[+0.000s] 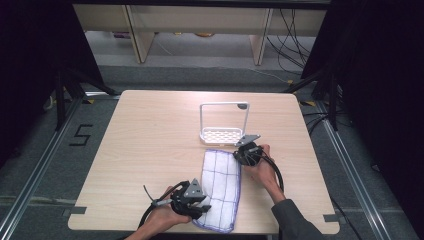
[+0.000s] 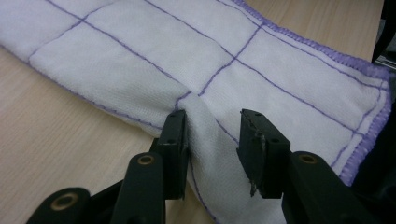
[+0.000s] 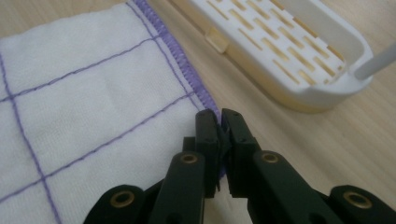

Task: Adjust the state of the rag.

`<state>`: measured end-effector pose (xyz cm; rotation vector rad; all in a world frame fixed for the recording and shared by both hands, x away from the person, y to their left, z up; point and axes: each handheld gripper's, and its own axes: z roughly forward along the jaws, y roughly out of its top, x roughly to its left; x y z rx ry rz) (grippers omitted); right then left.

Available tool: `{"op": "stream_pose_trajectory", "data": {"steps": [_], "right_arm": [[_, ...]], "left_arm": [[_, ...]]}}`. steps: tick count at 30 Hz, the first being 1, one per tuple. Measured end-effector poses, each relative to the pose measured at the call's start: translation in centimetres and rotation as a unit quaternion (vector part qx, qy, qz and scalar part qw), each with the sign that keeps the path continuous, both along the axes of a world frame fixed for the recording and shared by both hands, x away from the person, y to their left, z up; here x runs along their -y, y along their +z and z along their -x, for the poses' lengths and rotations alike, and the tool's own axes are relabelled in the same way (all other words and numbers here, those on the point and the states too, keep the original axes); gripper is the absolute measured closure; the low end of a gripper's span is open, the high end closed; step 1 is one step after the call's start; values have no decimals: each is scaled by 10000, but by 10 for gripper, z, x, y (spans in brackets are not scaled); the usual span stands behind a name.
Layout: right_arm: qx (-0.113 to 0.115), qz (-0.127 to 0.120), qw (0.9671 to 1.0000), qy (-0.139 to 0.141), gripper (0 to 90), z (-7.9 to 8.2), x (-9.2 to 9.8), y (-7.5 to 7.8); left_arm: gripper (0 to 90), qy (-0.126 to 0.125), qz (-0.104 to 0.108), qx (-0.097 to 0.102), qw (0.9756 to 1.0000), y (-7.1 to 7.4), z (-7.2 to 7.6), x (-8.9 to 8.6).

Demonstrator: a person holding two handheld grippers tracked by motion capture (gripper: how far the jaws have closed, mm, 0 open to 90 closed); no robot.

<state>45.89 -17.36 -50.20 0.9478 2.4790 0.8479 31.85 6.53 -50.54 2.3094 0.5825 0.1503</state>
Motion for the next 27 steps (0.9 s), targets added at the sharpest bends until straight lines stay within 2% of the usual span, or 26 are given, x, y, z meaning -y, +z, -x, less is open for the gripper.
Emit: {"op": "stream_pose_trajectory", "data": {"steps": [2, 3, 4, 5, 6, 7, 8, 9, 10, 11, 12, 14, 15, 16, 17, 18, 19, 20, 21, 22, 23, 25, 26, 27], "right_arm": [[28, 7, 10000, 1, 861, -2, -1, 0], [-30, 28, 10000, 65, 861, -4, -2, 1], [22, -58, 10000, 10, 845, -6, -2, 0], [22, -58, 10000, 10, 845, -6, -2, 0], [-73, -48, 10000, 16, 828, -6, -1, 1], [-91, -235, 9995, -190, 755, -6, 1, 2], [-91, -235, 9995, -190, 755, -6, 1, 2], [75, -308, 9992, -263, 703, -8, 6, 7], [75, -308, 9992, -263, 703, -8, 6, 7], [64, -347, 9989, -294, 676, -8, 8, 12], [20, -435, 9983, -380, 637, -8, 10, 16], [-2, -519, 9973, -511, 585, -8, 13, 24], [-66, -549, 9971, -521, 569, -8, 15, 27], [-117, -609, 9964, -580, 558, -8, 14, 27], [-209, -560, 9962, -629, 521, -8, 14, 24], [-209, -560, 9962, -629, 521, -8, 14, 24], [-235, -583, 9956, -694, 506, -8, 13, 22], [-312, -475, 9961, -669, 492, -9, 13, 21], [-296, -503, 9957, -716, 475, -10, 11, 17], [-296, -503, 9957, -716, 475, -10, 11, 17], [-440, -450, 9956, -690, 461, -9, 10, 18], [-357, -457, 9960, -687, 454, -10, 9, 16], [-479, -386, 9954, -731, 451, -11, 8, 15], [-483, -355, 9956, -727, 453, -12, 8, 13]], "left_arm": [[606, 49, 38, 7, 10000, -1, 1, 3], [606, 55, 67, -8, 10000, -1, 0, 3], [564, 49, 91, -32, 9999, 0, 0, 3], [564, 102, 182, -50, 9998, 0, 0, 3], [540, 111, 286, -88, 9995, 1, -2, 1], [465, 200, 453, -175, 9986, 3, -3, 0], [465, 255, 580, -203, 9978, 6, -7, -2], [422, 487, 813, -175, 9953, 14, -19, -9], [410, 487, 813, -175, 9953, 14, -19, -9], [410, 594, 899, -154, 9941, 17, -27, -13], [399, 792, 1008, -146, 9916, 19, -38, -16], [396, 1089, 964, -56, 9894, 21, -57, -21], [395, 1124, 924, -62, 9893, 21, -66, -23], [392, 1301, 899, -1, 9874, 20, -78, -24], [390, 1461, 849, 67, 9856, 20, -87, -24], [390, 1499, 824, 84, 9852, 20, -94, -24], [387, 1609, 810, 147, 9835, 19, -101, -21], [385, 1647, 778, 192, 9831, 17, -108, -18], [371, 1686, 694, 193, 9831, 14, -119, -12], [371, 1686, 694, 193, 9831, 14, -119, -12], [365, 1684, 566, 177, 9839, 12, -125, -8], [363, 1648, 368, 173, 9855, 7, -133, -1], [355, 1664, 305, 171, 9854, 4, -136, 1], [348, 1660, 220, 152, 9858, 2, -140, 4]]}}
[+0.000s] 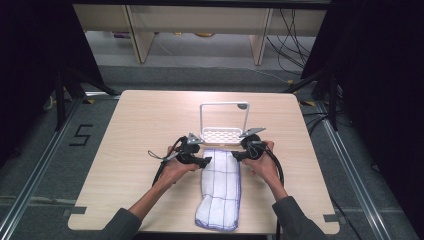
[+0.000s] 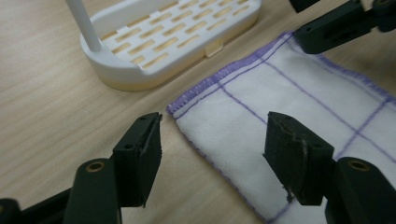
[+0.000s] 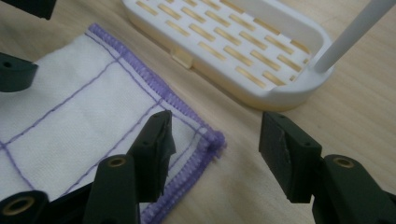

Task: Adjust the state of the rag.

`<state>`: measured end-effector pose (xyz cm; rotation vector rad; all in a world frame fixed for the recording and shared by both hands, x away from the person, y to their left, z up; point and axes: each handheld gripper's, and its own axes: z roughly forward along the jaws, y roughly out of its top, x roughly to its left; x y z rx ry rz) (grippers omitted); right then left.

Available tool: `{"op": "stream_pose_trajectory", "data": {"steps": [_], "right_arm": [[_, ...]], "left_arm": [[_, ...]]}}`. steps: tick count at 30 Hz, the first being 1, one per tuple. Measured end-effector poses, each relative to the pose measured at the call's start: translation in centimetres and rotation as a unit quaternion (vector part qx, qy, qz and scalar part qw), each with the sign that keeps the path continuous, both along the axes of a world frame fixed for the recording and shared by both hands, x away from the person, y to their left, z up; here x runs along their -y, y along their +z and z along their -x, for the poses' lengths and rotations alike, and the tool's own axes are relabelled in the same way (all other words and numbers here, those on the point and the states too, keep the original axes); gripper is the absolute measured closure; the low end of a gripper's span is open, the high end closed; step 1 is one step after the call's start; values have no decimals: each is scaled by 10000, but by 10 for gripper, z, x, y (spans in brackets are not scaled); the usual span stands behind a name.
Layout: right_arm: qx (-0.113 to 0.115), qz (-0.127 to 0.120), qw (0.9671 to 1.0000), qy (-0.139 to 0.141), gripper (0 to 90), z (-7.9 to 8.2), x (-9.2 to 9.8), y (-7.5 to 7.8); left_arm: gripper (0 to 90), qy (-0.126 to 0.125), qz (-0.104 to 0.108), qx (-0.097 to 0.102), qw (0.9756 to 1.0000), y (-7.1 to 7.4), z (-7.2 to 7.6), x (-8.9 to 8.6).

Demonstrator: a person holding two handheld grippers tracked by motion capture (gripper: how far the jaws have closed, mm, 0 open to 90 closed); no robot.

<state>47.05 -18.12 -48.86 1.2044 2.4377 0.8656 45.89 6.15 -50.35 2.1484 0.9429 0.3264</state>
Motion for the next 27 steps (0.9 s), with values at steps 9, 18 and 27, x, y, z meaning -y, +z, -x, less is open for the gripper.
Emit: {"op": "stream_pose_trajectory", "data": {"steps": [9, 18, 27], "right_arm": [[14, 70, 10000, 29, 445, -3, -2, -7], [66, 8, 9998, 161, 555, -3, -3, -13], [-175, -389, 9990, 155, 739, 0, -2, -14]], "left_arm": [[393, 14, -8, -79, 10000, -6, -11, 8], [603, -122, 167, -127, 9997, -9, -17, 6], [753, -346, 73, 3, 9994, -9, -13, 9]]}}
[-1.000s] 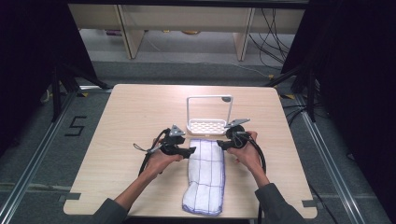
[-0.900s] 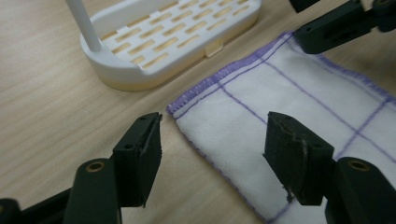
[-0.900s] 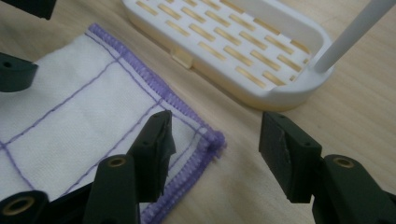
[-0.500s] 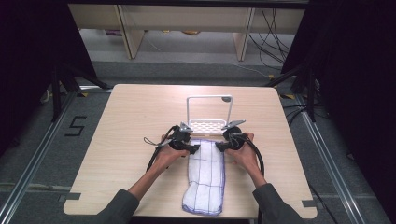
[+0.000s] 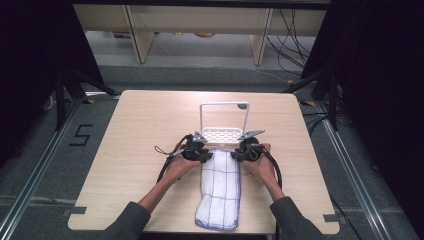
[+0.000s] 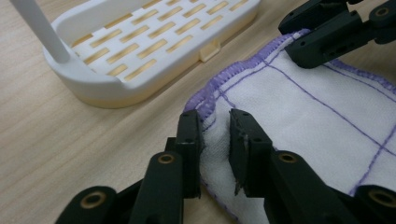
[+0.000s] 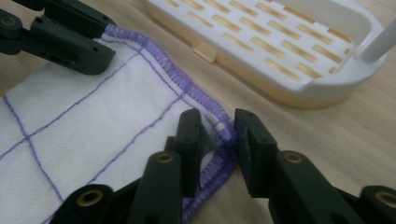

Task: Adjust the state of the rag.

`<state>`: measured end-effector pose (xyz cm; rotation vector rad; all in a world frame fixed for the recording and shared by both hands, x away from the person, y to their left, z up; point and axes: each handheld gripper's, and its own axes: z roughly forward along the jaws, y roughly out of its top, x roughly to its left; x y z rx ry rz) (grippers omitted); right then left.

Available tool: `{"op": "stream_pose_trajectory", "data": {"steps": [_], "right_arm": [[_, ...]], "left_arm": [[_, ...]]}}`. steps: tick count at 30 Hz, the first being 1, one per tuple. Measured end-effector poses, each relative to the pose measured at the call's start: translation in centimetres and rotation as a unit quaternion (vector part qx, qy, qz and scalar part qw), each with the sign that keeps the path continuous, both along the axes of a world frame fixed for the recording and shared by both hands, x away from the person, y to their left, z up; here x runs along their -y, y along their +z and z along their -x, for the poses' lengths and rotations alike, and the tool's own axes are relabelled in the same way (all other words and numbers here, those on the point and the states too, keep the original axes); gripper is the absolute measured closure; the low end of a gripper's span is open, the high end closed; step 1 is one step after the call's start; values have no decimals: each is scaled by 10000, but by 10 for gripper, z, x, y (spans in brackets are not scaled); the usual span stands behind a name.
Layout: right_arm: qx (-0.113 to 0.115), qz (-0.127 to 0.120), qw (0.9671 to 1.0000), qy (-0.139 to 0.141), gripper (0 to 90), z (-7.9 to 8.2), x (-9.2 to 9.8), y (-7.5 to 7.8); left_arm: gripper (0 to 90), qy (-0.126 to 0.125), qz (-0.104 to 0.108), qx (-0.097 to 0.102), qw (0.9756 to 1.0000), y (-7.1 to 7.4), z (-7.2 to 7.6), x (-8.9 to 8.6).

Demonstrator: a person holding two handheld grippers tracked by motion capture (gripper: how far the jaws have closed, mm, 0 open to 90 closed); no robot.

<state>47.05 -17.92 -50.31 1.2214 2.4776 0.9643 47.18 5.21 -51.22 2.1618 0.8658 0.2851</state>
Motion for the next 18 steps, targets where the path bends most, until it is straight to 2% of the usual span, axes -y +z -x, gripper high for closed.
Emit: {"op": "stream_pose_trajectory", "data": {"steps": [1, 2, 4, 6, 8, 9, 11, 12, 14, 15, 18], "right_arm": [[66, -32, 10000, 56, 754, -1, 0, -1], [26, -28, 10000, 28, 778, 0, 0, -1], [202, 36, 9997, 93, 821, 0, -1, -2], [250, 78, 9995, 157, 856, 1, -2, 1], [307, 46, 9995, 115, 859, 2, -3, 1], [349, -57, 9993, 147, 863, 5, -3, 8], [355, 0, 9992, 197, 863, 6, -2, 12], [508, -57, 9986, 167, 864, 7, -2, 15], [501, -78, 9985, 208, 864, 9, 0, 24], [681, -183, 9974, 163, 864, 11, 0, 28], [698, -198, 9971, 212, 864, 15, 2, 37]], "left_arm": [[764, 3, 9, 4, 10000, 0, 1, 1], [771, -12, -28, 42, 10000, 0, 1, 1], [783, -31, -49, 74, 10000, 1, 2, 2], [793, -42, -38, 112, 9999, 1, 3, 1], [795, -21, 2, 142, 9999, 3, 4, 1], [800, -36, 2, 160, 9999, 6, 5, 0], [801, -50, 109, 231, 9997, 13, 7, -2], [802, -43, 139, 263, 9995, 17, 8, -4], [804, -40, 217, 317, 9993, 23, 9, -6], [805, -32, 223, 334, 9992, 26, 10, -7], [806, -63, 263, 402, 9988, 35, 13, -9]]}}
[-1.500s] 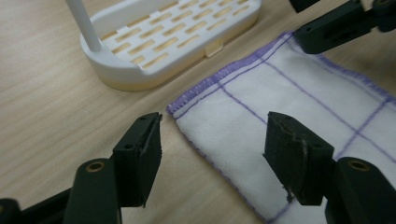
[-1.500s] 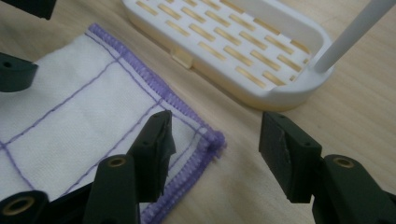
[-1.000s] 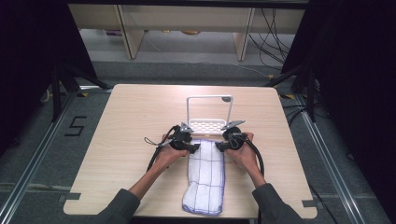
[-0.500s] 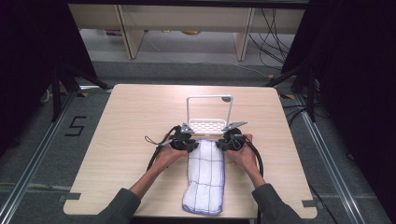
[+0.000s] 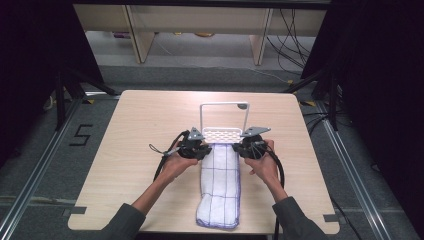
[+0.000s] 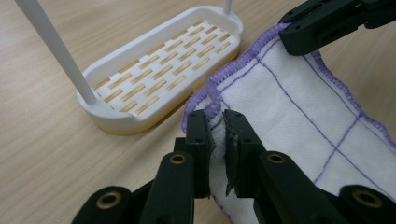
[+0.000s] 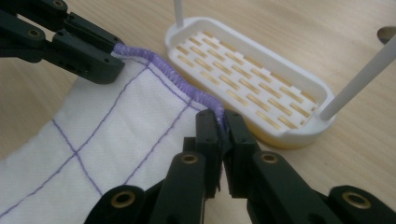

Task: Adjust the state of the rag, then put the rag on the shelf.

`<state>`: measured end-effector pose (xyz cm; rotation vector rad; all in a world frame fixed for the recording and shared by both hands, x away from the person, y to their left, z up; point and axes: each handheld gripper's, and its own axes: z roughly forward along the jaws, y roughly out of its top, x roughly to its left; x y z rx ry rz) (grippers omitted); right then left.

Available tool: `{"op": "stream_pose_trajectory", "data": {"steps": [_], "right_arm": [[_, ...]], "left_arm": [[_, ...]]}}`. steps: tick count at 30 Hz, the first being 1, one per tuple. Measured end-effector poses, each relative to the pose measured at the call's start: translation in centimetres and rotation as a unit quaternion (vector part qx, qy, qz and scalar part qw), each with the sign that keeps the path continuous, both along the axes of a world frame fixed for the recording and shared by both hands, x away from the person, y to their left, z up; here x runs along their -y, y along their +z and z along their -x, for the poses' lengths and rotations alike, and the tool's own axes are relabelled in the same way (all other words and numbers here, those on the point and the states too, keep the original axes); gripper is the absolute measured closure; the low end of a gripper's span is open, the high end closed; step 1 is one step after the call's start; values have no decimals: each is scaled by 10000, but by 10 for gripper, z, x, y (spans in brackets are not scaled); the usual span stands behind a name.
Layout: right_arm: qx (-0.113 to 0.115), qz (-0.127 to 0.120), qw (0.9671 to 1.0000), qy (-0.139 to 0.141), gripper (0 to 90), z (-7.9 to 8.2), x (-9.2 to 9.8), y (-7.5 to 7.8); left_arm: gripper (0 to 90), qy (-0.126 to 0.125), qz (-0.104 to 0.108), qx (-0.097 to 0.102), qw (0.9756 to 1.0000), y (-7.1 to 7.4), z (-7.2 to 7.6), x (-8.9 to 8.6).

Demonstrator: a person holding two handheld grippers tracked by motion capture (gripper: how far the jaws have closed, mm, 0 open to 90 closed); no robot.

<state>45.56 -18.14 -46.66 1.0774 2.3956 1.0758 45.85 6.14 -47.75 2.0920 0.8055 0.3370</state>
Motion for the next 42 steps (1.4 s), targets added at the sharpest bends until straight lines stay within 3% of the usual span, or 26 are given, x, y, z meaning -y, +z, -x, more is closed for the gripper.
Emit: {"op": "stream_pose_trajectory", "data": {"steps": [3, 5, 14, 18, 20, 23, 26, 27, 29, 33, 42], "right_arm": [[242, -119, 9996, 69, 864, 6, 3, 13], [234, -120, 9996, 76, 864, 7, 3, 14], [488, -292, 9983, 156, 865, 20, 7, 29], [521, -296, 9981, 164, 865, 23, 8, 32], [428, -354, 9984, 135, 865, 26, 8, 34], [594, -362, 9974, 181, 864, 26, 11, 37], [524, -383, 9977, 210, 864, 29, 10, 41], [627, -398, 9971, 192, 864, 29, 10, 41], [627, -421, 9970, 186, 864, 30, 9, 43], [588, -482, 9969, 182, 864, 33, 8, 48], [812, -576, 9946, 293, 864, 43, 5, 63]], "left_arm": [[806, -1, 116, 86, 9999, 11, 5, -2], [807, -78, 155, 121, 9998, 16, 8, -2], [807, -123, 46, 263, 9996, 31, 16, 0], [806, -147, 30, 313, 9994, 36, 20, 1], [806, -164, 40, 307, 9994, 38, 21, 1], [806, -190, 48, 351, 9992, 44, 24, 0], [806, -240, 26, 393, 9989, 49, 26, -1], [806, -222, 31, 415, 9989, 51, 27, 0], [806, -250, 1, 435, 9987, 53, 27, 0], [806, -256, 106, 441, 9986, 58, 28, -1], [804, -304, 55, 540, 9981, 80, 39, -1]]}}
